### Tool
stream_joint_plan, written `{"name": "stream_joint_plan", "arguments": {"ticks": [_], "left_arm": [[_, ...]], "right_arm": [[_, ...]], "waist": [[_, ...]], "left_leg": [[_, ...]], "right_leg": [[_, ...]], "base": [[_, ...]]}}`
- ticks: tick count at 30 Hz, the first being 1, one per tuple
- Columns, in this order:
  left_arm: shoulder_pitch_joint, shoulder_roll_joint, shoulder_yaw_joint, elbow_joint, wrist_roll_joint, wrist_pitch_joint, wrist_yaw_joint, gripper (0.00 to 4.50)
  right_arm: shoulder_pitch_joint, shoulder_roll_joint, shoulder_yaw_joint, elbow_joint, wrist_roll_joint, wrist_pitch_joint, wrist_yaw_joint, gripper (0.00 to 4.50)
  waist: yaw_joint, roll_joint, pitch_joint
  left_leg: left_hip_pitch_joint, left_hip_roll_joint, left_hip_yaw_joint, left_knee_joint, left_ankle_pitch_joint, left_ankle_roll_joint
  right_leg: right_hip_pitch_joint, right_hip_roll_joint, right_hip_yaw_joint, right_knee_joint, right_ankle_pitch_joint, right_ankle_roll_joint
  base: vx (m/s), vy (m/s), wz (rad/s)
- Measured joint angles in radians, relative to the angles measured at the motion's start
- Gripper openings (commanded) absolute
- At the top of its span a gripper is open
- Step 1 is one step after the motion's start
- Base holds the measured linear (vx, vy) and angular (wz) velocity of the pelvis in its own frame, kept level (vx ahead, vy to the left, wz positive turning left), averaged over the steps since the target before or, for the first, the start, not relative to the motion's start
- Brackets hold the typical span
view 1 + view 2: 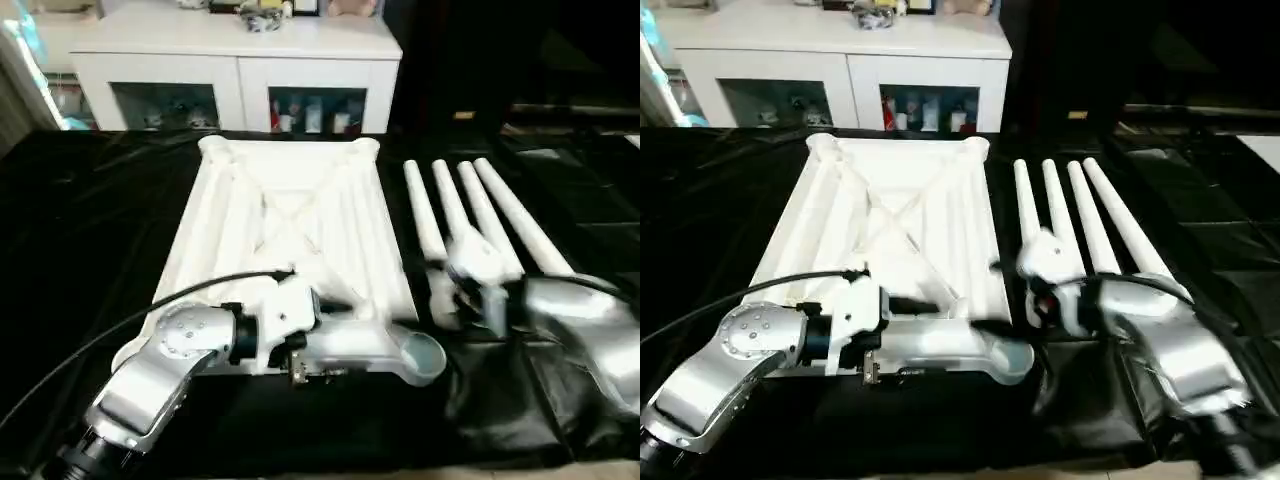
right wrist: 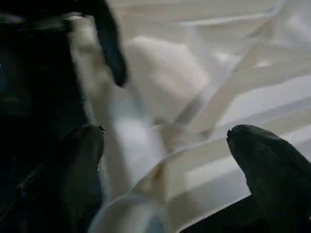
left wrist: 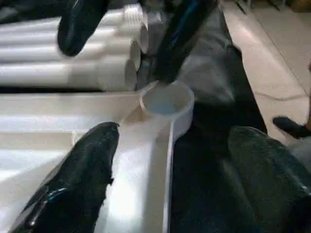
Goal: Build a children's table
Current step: Rotate table base
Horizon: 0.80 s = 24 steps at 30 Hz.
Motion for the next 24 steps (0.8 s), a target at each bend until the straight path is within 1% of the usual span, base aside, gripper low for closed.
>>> {"name": "stream_joint_plan", "arguments": {"ticks": [1, 2, 5, 6, 7, 8, 11, 12, 15, 18, 20, 22, 24], "left_arm": [[0.000, 0.003, -0.009, 0.003, 0.005, 0.001, -0.008, 3.86], [0.002, 0.004, -0.015, 0.005, 0.005, 0.007, -0.017, 3.69], [0.004, 0.004, -0.021, 0.005, 0.005, 0.026, -0.028, 3.56], [0.006, 0.005, -0.024, 0.005, 0.005, 0.032, -0.030, 3.46], [0.006, 0.005, -0.029, 0.005, 0.006, 0.032, -0.030, 3.46], [0.008, 0.006, -0.030, 0.005, 0.007, 0.032, -0.030, 3.29], [0.003, 0.014, -0.060, 0.022, 0.050, 0.031, -0.023, 3.14], [0.002, 0.019, -0.070, 0.029, 0.066, 0.031, -0.018, 2.91], [0.000, 0.026, -0.082, 0.047, 0.097, 0.031, -0.008, 2.79], [-0.008, 0.024, -0.086, 0.056, 0.115, 0.032, -0.001, 2.41], [-0.022, 0.013, -0.089, 0.079, 0.128, 0.032, 0.011, 2.32], [-0.040, -0.002, -0.090, 0.103, 0.137, 0.032, 0.020, 2.08], [-0.047, -0.005, -0.092, 0.113, 0.142, 0.032, 0.022, 1.93]], "right_arm": [[0.006, -0.005, 0.000, -0.013, 0.015, 0.009, 0.011, 4.50], [0.018, -0.011, -0.001, -0.030, 0.026, 0.016, 0.021, 4.50], [0.035, -0.026, -0.001, -0.055, 0.034, 0.022, 0.036, 4.50], [0.044, -0.037, -0.001, -0.064, 0.033, 0.019, 0.038, 4.50], [0.057, -0.048, -0.001, -0.077, 0.029, 0.009, 0.039, 4.50], [0.065, -0.050, -0.001, -0.082, 0.025, 0.003, 0.042, 4.50], [0.084, -0.058, -0.001, -0.091, 0.004, -0.025, 0.033, 4.50], [0.090, -0.062, -0.003, -0.096, 0.004, -0.025, 0.032, 4.50], [0.104, -0.067, -0.005, -0.122, 0.009, -0.017, 0.033, 4.50], [0.105, -0.071, -0.006, -0.134, 0.026, 0.002, 0.038, 4.50], [0.113, -0.077, -0.008, -0.146, 0.037, 0.006, 0.047, 4.50], [0.117, -0.079, -0.009, -0.152, 0.056, 0.015, 0.057, 4.50], [0.124, -0.080, -0.009, -0.159, 0.063, 0.021, 0.064, 4.50]], "waist": [[-0.001, 0.000, 0.000], [-0.001, 0.000, 0.000], [0.002, 0.001, 0.000], [0.005, 0.001, 0.000], [0.007, 0.001, 0.000], [0.008, 0.001, 0.000], [0.009, 0.002, -0.001], [0.009, 0.003, -0.001], [0.008, 0.004, 0.000], [0.008, 0.005, -0.001], [0.009, 0.005, -0.001], [0.010, 0.005, -0.001], [0.010, 0.005, -0.001]], "left_leg": [[-0.001, 0.000, 0.001, 0.000, 0.000, 0.000], [-0.005, 0.000, 0.001, 0.000, 0.003, 0.005], [-0.011, 0.000, 0.002, 0.000, 0.005, 0.007], [-0.011, 0.000, 0.002, 0.000, 0.005, 0.007], [-0.011, 0.000, 0.002, 0.000, 0.004, 0.007], [-0.011, 0.000, 0.003, 0.000, 0.004, 0.006], [-0.010, 0.001, 0.004, 0.000, 0.003, 0.005], [-0.010, 0.001, 0.005, 0.000, 0.003, 0.004], [-0.010, 0.002, 0.006, 0.000, 0.003, 0.004], [-0.009, 0.002, 0.007, 0.000, 0.003, 0.004], [-0.009, 0.002, 0.008, 0.000, 0.003, 0.004], [-0.009, 0.002, 0.008, 0.000, 0.003, 0.004], [-0.009, 0.002, 0.008, 0.000, 0.003, 0.004]], "right_leg": [[-0.002, 0.000, 0.000, 0.000, 0.000, 0.000], [-0.006, 0.000, 0.001, 0.000, 0.000, 0.000], [-0.012, 0.000, 0.001, 0.000, 0.000, 0.000], [-0.012, 0.000, 0.000, 0.000, 0.000, 0.000], [-0.012, 0.000, 0.000, 0.000, 0.000, 0.000], [-0.012, 0.000, 0.000, 0.000, 0.000, 0.000], [-0.012, -0.001, 0.001, 0.001, 0.001, -0.001], [-0.012, -0.001, 0.001, 0.001, 0.001, -0.001], [-0.012, -0.001, 0.001, 0.001, 0.001, -0.001], [-0.012, -0.001, 0.002, 0.001, 0.001, -0.001], [-0.012, -0.001, 0.001, 0.000, 0.001, -0.001], [-0.012, -0.001, 0.001, 0.000, 0.001, -0.001], [-0.012, -0.001, 0.001, 0.000, 0.001, -0.001]], "base": [[0.000, 0.000, 0.00], [0.000, 0.000, 0.00], [0.000, 0.000, 0.00], [0.000, 0.000, 0.00], [0.000, 0.000, 0.00], [0.000, 0.000, 0.00], [0.000, 0.000, 0.00], [0.000, 0.000, 0.00], [0.000, 0.000, 0.00], [0.000, 0.000, 0.00], [0.000, 0.000, 0.00], [0.000, 0.000, 0.00], [0.000, 0.000, 0.00]]}}
